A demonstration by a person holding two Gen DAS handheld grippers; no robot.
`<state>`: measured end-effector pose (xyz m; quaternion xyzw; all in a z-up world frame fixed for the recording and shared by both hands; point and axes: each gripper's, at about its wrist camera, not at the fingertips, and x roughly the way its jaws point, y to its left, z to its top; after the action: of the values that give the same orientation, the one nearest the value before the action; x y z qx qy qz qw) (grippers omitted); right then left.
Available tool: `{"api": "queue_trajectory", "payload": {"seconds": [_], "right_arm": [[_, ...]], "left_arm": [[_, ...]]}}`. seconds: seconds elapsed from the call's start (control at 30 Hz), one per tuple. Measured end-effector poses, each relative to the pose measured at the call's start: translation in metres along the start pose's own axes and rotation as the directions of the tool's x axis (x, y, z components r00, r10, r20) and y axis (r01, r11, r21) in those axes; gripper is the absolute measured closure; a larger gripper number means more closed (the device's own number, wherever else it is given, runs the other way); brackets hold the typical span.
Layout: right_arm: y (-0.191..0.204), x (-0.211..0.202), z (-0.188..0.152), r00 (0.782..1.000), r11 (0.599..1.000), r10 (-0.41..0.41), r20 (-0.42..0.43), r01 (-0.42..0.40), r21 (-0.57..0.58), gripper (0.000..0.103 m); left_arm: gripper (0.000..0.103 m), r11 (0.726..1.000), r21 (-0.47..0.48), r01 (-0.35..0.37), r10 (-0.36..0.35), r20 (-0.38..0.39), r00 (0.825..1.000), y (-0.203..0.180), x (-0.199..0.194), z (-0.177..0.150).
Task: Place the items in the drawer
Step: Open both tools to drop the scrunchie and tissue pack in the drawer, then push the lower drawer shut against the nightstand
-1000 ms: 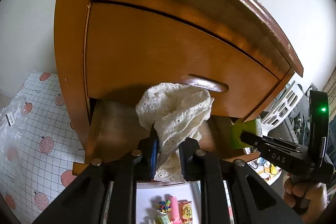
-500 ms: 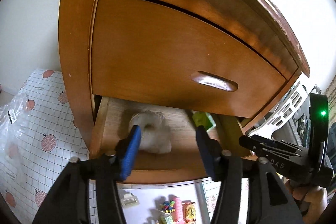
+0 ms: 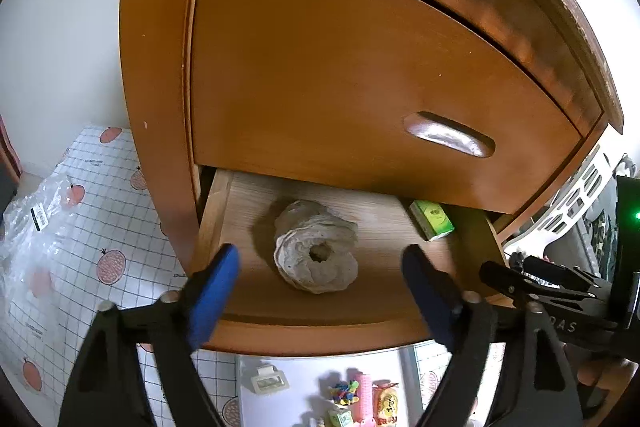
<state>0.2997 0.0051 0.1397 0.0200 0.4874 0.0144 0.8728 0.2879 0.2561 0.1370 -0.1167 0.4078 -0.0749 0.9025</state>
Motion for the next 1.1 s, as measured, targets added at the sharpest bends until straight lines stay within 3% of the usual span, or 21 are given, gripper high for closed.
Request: {"api": "queue_trajectory", "payload": {"seconds": [0.07,0.2,0.7,0.83,1.1], "right_arm": [[0.0,0.001,-0.001,1.0,1.0,-0.001,0.001,0.001,-0.001,0.01],[-0.001,0.004,-0.002,1.0,1.0,0.004,0.008,-0.004,0.004,0.002],[-0.006,-0.002,-0.008,0.999,1.0,0.017,0.03,-0.017,0.012,0.0],[-0.009,-0.011,-0.015,0.998,0.999,0.023,0.057,-0.025,0.028,0.0],[-0.012,-0.033,-0.045,0.989,0.995,0.087,0.123,-0.092,0.036,0.0]], "left_arm": [[0.015,1.0,0.001,-0.003,0.003,0.01,1.0,0.001,-0.001,-0.001],[0.001,1.0,0.005,-0.024,0.024,0.039,0.999,0.002,-0.003,-0.002],[0.0,1.0,-0.001,-0.019,0.019,0.088,0.996,0.001,-0.019,-0.008],[0.0,0.999,-0.011,-0.049,0.05,0.139,0.989,0.001,-0.031,-0.019],[0.0,0.999,-0.036,-0.02,0.027,0.188,0.982,0.004,-0.053,-0.058]]}}
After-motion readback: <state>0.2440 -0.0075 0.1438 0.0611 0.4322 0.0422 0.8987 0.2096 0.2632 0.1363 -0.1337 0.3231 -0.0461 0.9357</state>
